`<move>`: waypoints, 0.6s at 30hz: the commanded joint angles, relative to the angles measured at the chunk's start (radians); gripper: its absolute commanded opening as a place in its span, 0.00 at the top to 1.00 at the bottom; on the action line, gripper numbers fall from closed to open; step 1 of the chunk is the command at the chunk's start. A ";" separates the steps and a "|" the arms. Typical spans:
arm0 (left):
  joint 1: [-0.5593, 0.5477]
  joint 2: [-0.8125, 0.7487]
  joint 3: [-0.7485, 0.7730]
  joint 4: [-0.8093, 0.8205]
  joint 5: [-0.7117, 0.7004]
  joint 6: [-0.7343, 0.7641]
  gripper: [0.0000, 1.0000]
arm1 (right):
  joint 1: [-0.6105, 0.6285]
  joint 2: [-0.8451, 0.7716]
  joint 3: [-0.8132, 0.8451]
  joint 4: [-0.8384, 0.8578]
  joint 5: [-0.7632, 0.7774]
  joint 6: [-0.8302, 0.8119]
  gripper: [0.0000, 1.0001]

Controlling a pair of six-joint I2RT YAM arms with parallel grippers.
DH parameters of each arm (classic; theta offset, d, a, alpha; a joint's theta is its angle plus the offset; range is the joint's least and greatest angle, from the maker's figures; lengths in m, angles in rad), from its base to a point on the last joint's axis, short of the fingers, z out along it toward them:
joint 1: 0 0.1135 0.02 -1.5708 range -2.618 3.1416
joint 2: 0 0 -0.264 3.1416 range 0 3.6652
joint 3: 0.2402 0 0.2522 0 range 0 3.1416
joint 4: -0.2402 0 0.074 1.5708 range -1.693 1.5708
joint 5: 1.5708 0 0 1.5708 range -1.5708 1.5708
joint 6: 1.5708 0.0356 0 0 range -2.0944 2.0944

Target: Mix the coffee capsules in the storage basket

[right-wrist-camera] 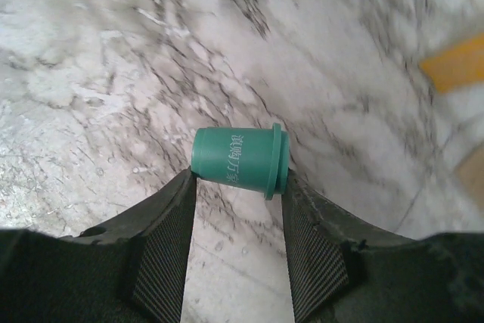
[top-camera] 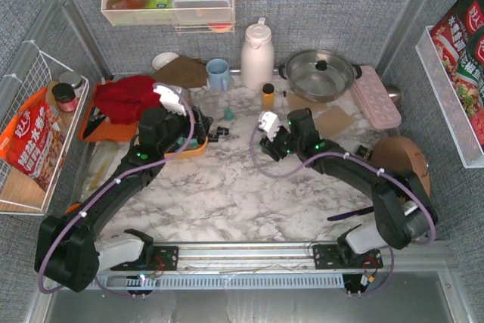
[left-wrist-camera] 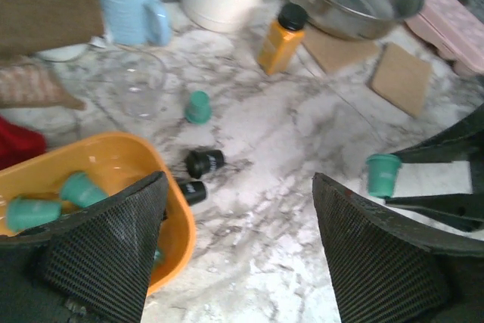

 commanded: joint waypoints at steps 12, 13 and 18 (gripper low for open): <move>-0.063 0.176 0.082 -0.129 0.419 -0.163 0.33 | 0.110 -0.034 -0.320 0.746 -0.243 -0.402 0.60; -0.073 0.181 0.084 -0.128 0.418 -0.167 0.33 | 0.112 -0.031 -0.320 0.758 -0.238 -0.401 0.60; -0.117 0.205 0.086 -0.106 0.387 -0.185 0.33 | 0.118 -0.020 -0.306 0.768 -0.224 -0.400 0.60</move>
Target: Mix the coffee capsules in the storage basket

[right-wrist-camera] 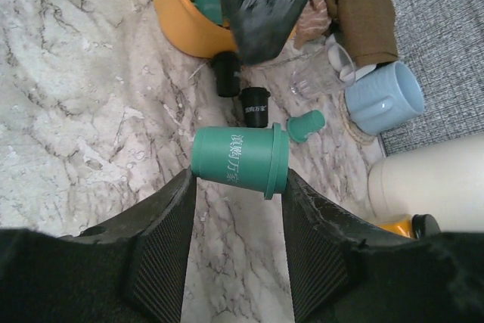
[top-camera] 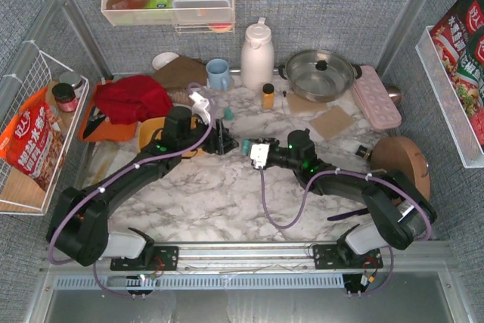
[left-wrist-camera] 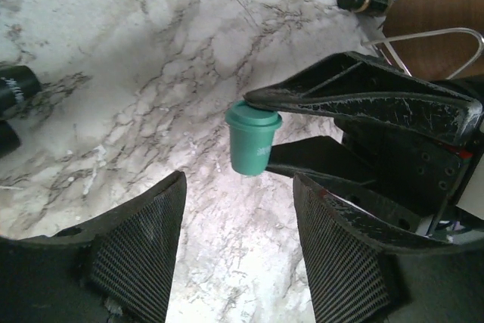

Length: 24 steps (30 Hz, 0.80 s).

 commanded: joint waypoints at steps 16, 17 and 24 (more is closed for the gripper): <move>-0.076 0.062 0.026 0.085 -0.068 -0.014 0.38 | 0.018 -0.014 0.028 0.074 -0.017 0.013 0.61; -0.077 0.065 0.025 0.091 -0.069 -0.010 0.38 | 0.019 -0.015 0.027 0.070 -0.019 0.016 0.61; -0.088 0.089 0.028 0.110 -0.039 -0.004 0.43 | 0.019 -0.019 0.033 0.070 -0.019 0.044 0.61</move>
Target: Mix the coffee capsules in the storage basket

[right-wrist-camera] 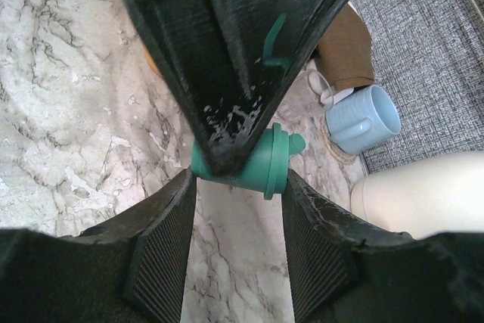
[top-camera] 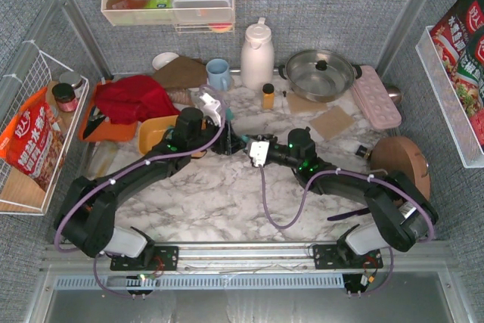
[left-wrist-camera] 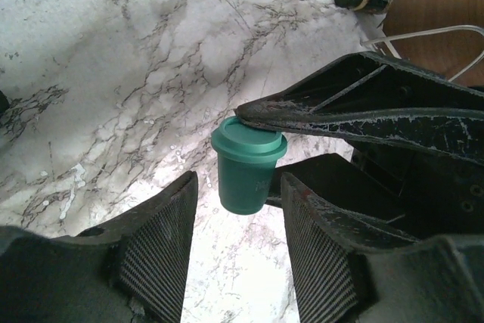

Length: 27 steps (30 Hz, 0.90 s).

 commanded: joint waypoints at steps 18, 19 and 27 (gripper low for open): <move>-0.026 0.026 0.016 0.059 0.020 0.024 0.71 | 0.002 -0.005 0.034 0.009 -0.043 0.086 0.57; -0.026 0.025 0.015 0.059 0.016 0.024 0.72 | 0.002 -0.005 0.038 0.004 -0.043 0.087 0.54; -0.025 -0.009 0.012 0.038 -0.042 0.031 0.74 | 0.002 -0.010 0.077 -0.090 -0.034 0.089 0.02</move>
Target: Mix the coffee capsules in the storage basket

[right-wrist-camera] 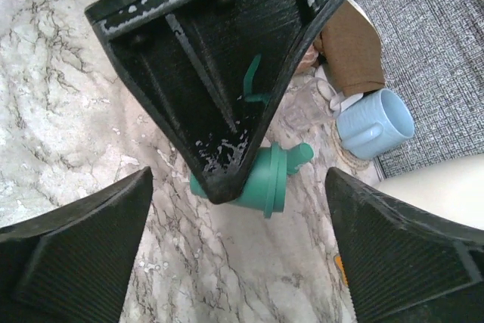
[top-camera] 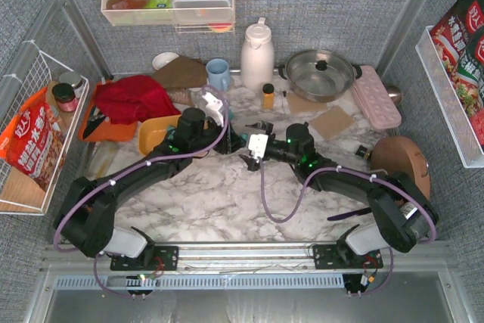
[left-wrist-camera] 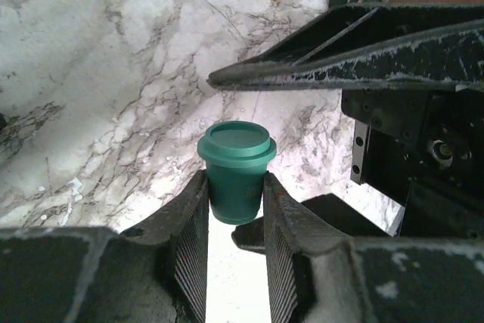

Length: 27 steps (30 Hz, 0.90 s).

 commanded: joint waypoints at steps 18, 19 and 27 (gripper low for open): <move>0.324 -0.001 -0.112 -0.017 -0.554 -0.104 0.56 | -0.028 0.179 0.488 -0.509 0.349 0.579 0.01; 0.329 0.020 -0.103 -0.017 -0.565 -0.108 0.51 | -0.038 0.224 0.554 -0.580 0.318 0.603 0.01; 0.340 0.015 -0.041 -0.119 -0.696 -0.136 0.01 | -0.079 0.534 0.849 -0.681 0.345 0.831 0.13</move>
